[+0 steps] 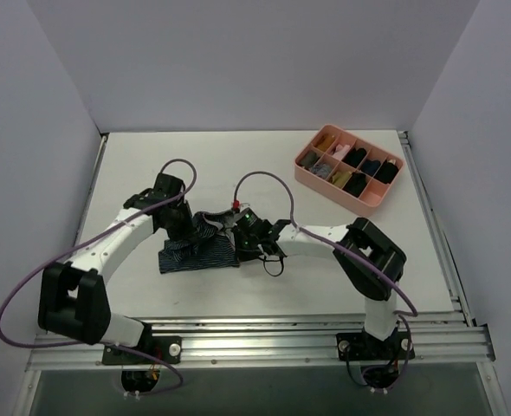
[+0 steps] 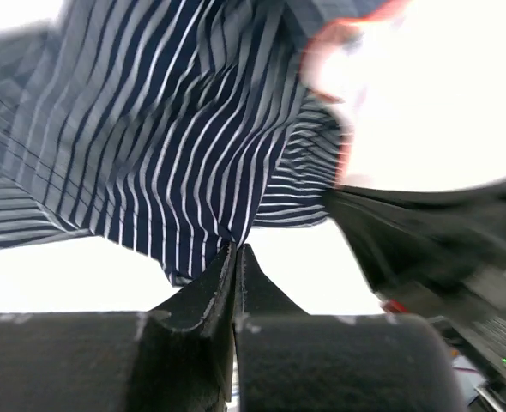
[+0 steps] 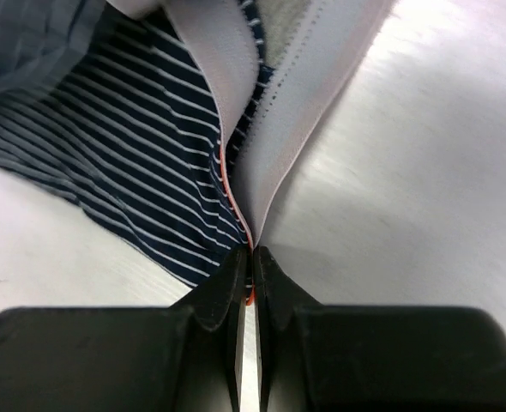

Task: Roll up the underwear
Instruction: Flatten the underwear

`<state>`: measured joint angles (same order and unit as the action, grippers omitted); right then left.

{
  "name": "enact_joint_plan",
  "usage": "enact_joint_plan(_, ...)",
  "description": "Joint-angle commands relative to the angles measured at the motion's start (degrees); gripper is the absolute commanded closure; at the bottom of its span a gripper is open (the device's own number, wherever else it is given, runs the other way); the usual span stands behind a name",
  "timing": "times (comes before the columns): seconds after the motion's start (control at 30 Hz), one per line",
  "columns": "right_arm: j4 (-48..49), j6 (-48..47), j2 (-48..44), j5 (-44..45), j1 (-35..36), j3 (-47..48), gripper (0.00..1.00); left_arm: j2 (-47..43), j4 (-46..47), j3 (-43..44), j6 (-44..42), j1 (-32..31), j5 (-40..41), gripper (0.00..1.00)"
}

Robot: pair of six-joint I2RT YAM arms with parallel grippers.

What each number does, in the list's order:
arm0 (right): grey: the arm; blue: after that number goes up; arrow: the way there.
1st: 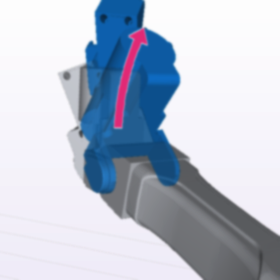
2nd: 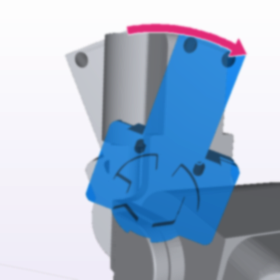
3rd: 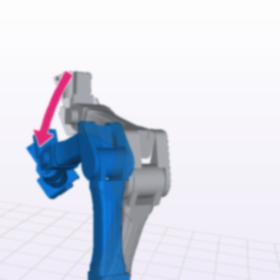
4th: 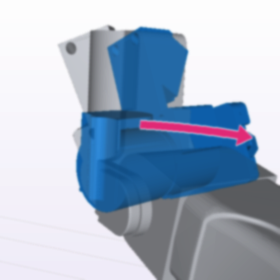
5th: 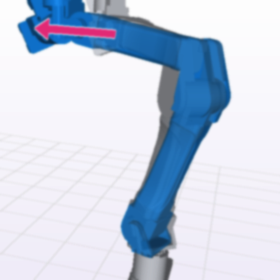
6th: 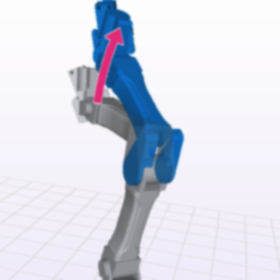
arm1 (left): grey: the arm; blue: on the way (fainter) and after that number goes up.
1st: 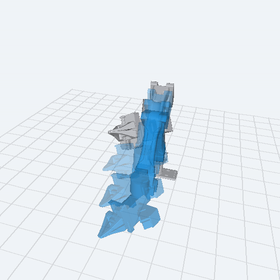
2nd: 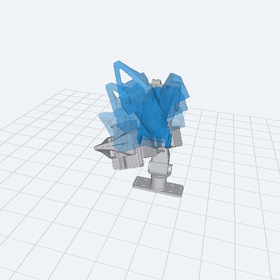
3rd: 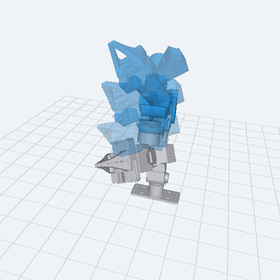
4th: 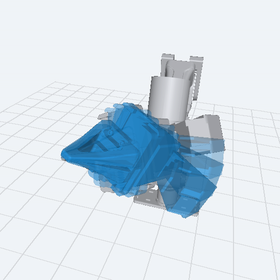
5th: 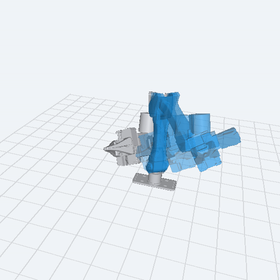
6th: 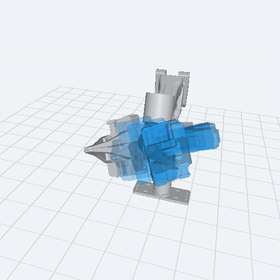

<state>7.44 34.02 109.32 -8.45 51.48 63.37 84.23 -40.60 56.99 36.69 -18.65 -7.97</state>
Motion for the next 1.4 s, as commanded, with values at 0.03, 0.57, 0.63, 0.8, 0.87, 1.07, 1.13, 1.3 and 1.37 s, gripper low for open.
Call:
enact_joint_plan(0.03,-15.42,-1.58,-8.31,11.59,-0.76,-0.09,1.00,-6.08,-7.29,7.86,-1.00,0.20,-0.29,0.94)
enact_joint_plan(0.57,-32.58,-3.35,-19.32,19.43,-11.41,-9.24,1.00,10.41,-9.75,13.84,-5.13,3.54,2.78,0.92)
enact_joint_plan(0.63,-33.28,-3.52,-17.39,19.52,-11.67,-8.88,1.00,16.30,-13.17,16.30,-4.26,3.45,5.67,0.92)
enact_joint_plan(0.8,-33.37,-5.19,-16.94,19.18,-12.20,-8.09,1.00,14.58,-15.75,12.45,-1.18,3.45,7.09,0.75)
enact_joint_plan(0.87,-32.85,-6.94,-17.56,17.86,-12.11,-7.74,1.00,10.45,-11.64,12.18,-1.53,3.54,3.94,0.57)
enact_joint_plan(1.07,-31.70,-8.18,-18.26,14.43,-12.20,-7.04,1.00,13.93,-6.40,21.03,0.92,3.27,-9.15,0.29)
enact_joint_plan(1.13,-31.61,-7.74,-18.79,13.81,-12.11,-7.12,1.00,19.80,-8.87,27.19,4.25,1.52,-9.26,0.27)
enact_joint_plan(1.3,-30.21,-6.16,-20.98,11.79,-11.85,-8.00,1.00,26.94,-12.93,34.06,13.91,-2.70,-5.30,0.25)
enact_joint_plan(1.37,-30.03,-6.07,-21.25,11.26,-11.85,-8.00,1.00,27.48,-10.83,33.54,16.39,-3.23,-5.48,0.25)
